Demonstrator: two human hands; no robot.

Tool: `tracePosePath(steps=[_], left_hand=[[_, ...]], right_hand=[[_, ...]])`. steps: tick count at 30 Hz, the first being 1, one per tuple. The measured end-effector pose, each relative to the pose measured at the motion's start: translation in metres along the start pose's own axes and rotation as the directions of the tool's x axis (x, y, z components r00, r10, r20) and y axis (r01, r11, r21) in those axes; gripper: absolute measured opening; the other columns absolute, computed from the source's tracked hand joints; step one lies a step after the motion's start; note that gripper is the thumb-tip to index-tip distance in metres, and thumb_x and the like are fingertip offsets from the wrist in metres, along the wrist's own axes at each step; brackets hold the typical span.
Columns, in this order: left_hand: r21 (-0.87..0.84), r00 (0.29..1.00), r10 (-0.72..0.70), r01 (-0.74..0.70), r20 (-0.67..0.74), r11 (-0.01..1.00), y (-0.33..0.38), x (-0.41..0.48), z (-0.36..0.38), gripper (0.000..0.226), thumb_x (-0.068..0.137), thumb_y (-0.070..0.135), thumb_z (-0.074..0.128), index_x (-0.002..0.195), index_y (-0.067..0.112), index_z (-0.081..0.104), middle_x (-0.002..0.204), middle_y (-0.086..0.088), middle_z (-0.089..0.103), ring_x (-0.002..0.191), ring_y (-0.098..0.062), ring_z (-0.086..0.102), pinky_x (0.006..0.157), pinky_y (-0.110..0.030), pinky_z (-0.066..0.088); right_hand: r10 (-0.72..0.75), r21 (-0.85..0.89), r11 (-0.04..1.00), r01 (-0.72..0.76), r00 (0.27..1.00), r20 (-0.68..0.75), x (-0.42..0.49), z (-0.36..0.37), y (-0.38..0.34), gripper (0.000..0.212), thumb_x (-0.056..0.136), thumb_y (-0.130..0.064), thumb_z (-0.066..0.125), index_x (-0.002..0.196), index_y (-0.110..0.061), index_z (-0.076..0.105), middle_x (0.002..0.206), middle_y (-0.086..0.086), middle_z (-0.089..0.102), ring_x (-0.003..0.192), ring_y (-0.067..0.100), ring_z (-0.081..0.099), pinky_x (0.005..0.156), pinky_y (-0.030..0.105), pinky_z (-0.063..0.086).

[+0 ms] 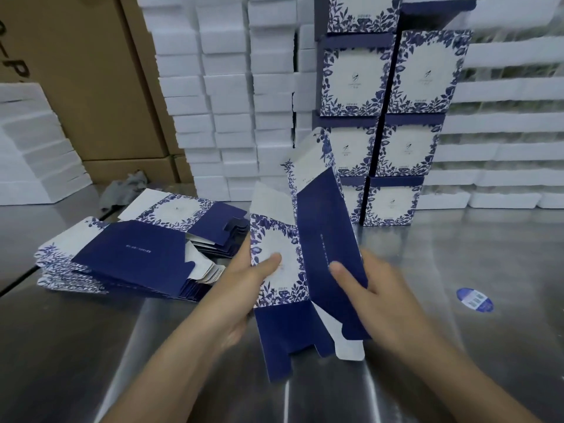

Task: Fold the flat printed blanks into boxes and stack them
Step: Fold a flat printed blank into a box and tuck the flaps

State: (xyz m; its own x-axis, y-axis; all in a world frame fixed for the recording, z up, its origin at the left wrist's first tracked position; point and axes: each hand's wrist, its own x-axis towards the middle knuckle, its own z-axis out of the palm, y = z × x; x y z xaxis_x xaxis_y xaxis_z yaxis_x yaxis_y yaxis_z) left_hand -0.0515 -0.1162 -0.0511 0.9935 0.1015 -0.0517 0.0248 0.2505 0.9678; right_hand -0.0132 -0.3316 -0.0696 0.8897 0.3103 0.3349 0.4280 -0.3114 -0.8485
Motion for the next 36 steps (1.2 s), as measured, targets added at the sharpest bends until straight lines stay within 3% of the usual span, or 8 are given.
tracePosePath(steps=[3,7,11,14,17,22,26,36], left_hand=[[-0.099,0.998,-0.051,0.047,-0.038,0.994,0.004,0.001,-0.002,0.023,0.106,0.041,0.058,0.121,0.047,0.074,0.126,0.007,0.077,0.115,-0.019,0.075,0.105,-0.047,0.053],[-0.222,0.993,-0.089,0.070,-0.076,0.972,0.015,0.001,-0.016,0.026,0.103,0.039,0.062,0.124,0.031,0.074,0.121,-0.005,0.079,0.105,-0.027,0.078,0.074,-0.043,0.065],[-0.349,0.989,-0.138,0.109,-0.057,0.931,0.026,0.000,-0.027,0.043,0.094,0.038,0.066,0.126,0.012,0.077,0.125,-0.016,0.076,0.109,-0.035,0.076,0.075,-0.051,0.065],[-0.398,0.992,-0.126,0.114,-0.002,0.910,0.023,0.000,-0.020,0.034,0.091,0.035,0.064,0.102,0.011,0.086,0.118,-0.015,0.079,0.099,-0.031,0.079,0.069,-0.044,0.065],[-0.405,0.991,-0.134,0.120,-0.006,0.907,0.021,0.001,-0.019,0.033,0.091,0.034,0.064,0.100,0.011,0.086,0.117,-0.014,0.079,0.097,-0.030,0.080,0.068,-0.044,0.065],[-0.316,0.982,-0.166,0.132,-0.086,0.940,0.025,0.003,-0.032,0.035,0.096,0.041,0.066,0.103,0.013,0.085,0.119,-0.014,0.078,0.101,-0.032,0.079,0.068,-0.045,0.065],[-0.242,0.976,-0.166,0.128,-0.142,0.962,0.021,0.003,-0.035,0.033,0.099,0.051,0.066,0.087,0.028,0.087,0.106,-0.009,0.082,0.090,-0.029,0.081,0.062,-0.045,0.065],[-0.138,0.969,-0.201,0.181,-0.143,0.974,0.019,0.007,-0.045,0.030,0.096,0.048,0.070,0.097,0.023,0.086,0.114,-0.010,0.080,0.100,-0.031,0.079,0.071,-0.047,0.065]], right_hand=[[0.074,0.082,0.994,-0.074,0.997,0.001,-0.001,-0.002,-0.006,0.025,0.111,-0.046,0.046,0.112,-0.037,0.069,0.091,-0.008,0.078,0.078,0.015,0.073,0.071,0.041,0.059],[0.335,0.464,0.828,-0.313,0.941,0.037,0.006,-0.012,-0.013,0.032,0.106,-0.041,0.057,0.108,-0.017,0.078,0.096,0.009,0.081,0.074,0.023,0.077,0.055,0.034,0.058],[0.417,0.728,0.512,-0.457,0.873,0.254,0.008,-0.024,-0.011,0.032,0.096,-0.043,0.067,0.113,-0.022,0.083,0.118,0.008,0.079,0.100,0.029,0.079,0.097,0.048,0.057],[0.393,0.762,0.431,-0.483,0.861,0.324,0.007,-0.018,-0.009,0.034,0.091,-0.044,0.069,0.115,-0.023,0.083,0.122,0.005,0.078,0.093,0.023,0.080,0.083,0.037,0.060],[0.374,0.765,0.429,-0.480,0.866,0.333,0.006,-0.015,-0.008,0.037,0.088,-0.045,0.071,0.116,-0.023,0.083,0.121,0.005,0.079,0.086,0.021,0.080,0.069,0.032,0.059],[0.383,0.749,0.504,-0.430,0.889,0.253,0.011,-0.018,-0.003,0.045,0.089,-0.060,0.070,0.121,-0.031,0.080,0.127,0.004,0.077,0.111,0.029,0.076,0.096,0.047,0.051],[0.452,0.642,0.609,-0.466,0.869,0.201,0.012,-0.018,0.000,0.035,0.091,-0.056,0.065,0.096,-0.029,0.086,0.108,0.009,0.082,0.077,0.022,0.080,0.052,0.032,0.058],[0.463,0.632,0.569,-0.527,0.840,0.283,0.013,-0.026,0.004,0.042,0.089,-0.056,0.070,0.111,-0.023,0.084,0.119,0.009,0.079,0.100,0.029,0.079,0.063,0.040,0.063]])
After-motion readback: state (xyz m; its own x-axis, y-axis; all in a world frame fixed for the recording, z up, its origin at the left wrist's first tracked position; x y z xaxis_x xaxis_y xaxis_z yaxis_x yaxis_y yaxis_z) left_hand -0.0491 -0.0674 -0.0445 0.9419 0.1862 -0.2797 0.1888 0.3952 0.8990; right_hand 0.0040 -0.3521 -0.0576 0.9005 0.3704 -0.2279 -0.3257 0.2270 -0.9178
